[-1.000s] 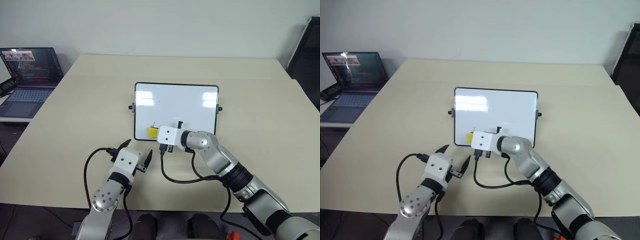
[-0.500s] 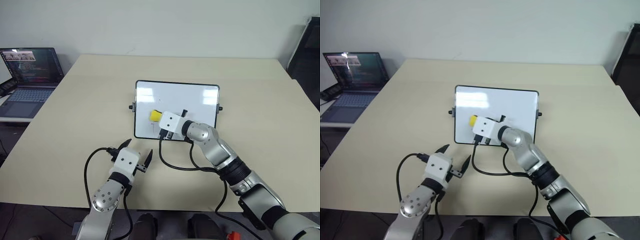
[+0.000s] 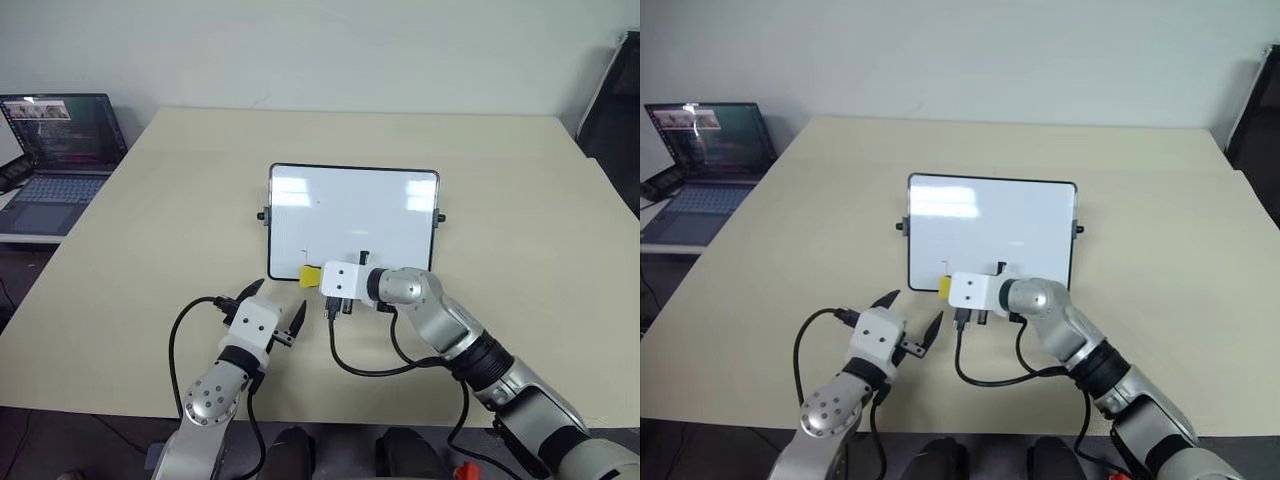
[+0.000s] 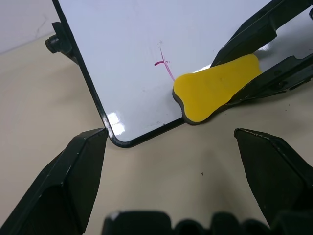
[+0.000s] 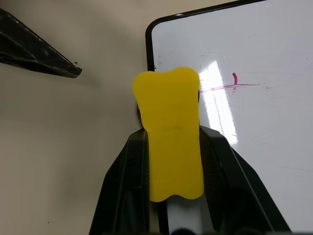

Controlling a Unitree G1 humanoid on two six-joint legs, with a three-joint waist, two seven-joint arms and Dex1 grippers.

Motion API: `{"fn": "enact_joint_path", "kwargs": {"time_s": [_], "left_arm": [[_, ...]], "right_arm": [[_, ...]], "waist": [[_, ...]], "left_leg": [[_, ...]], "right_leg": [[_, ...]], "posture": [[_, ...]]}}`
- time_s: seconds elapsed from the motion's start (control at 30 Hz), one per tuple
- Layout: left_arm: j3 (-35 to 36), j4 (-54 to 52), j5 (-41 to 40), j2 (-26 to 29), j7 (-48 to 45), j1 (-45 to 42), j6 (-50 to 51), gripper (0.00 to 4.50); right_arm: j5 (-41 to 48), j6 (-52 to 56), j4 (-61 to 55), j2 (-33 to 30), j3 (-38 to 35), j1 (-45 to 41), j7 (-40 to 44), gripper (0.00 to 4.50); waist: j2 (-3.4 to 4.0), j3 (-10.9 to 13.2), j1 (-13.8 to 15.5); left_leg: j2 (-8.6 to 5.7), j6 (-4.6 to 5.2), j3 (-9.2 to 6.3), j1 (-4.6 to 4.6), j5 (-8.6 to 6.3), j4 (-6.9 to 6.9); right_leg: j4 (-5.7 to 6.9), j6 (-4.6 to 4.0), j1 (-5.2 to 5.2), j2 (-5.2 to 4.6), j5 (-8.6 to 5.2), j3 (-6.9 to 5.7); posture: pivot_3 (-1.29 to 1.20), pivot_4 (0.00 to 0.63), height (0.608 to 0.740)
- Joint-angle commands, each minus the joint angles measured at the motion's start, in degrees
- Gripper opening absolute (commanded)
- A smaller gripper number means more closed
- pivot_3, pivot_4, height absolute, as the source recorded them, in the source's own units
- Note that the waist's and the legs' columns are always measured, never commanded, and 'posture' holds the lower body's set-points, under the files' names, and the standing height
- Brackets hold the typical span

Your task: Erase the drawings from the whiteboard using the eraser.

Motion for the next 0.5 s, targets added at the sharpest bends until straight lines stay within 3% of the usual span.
{"fn": "enact_joint_path", "kwargs": {"time_s": [0.03,0.5], "left_arm": [[0.16,-1.66,0.11,-0.09,0.09,-0.19,-1.12,4.5],[-0.64,-1.11,0.49,-0.73,0.44,-0.27,-1.36,4.5]], "right_arm": [[-2.0,2.13,3.07,-0.33,-0.06,-1.0,-0.21,1.12],[-1.43,-0.42,11.76,4.21,-5.46,-10.22,-12.44,1.12]], "waist": [[0.0,0.0,-0.07],[0.04,0.04,0.02]], "left_leg": [[0.0,0.0,0.01,0.0,0.0,-0.02],[-0.01,-0.11,-0.16,0.04,0.27,-0.05]], "right_leg": [[-0.02,0.0,0.0,0.0,0.0,0.01],[0.05,-0.21,-0.11,0.0,0.15,-0.18]], "posture": [[0.0,0.15,0.74],[0.0,0.15,0.74]]}}
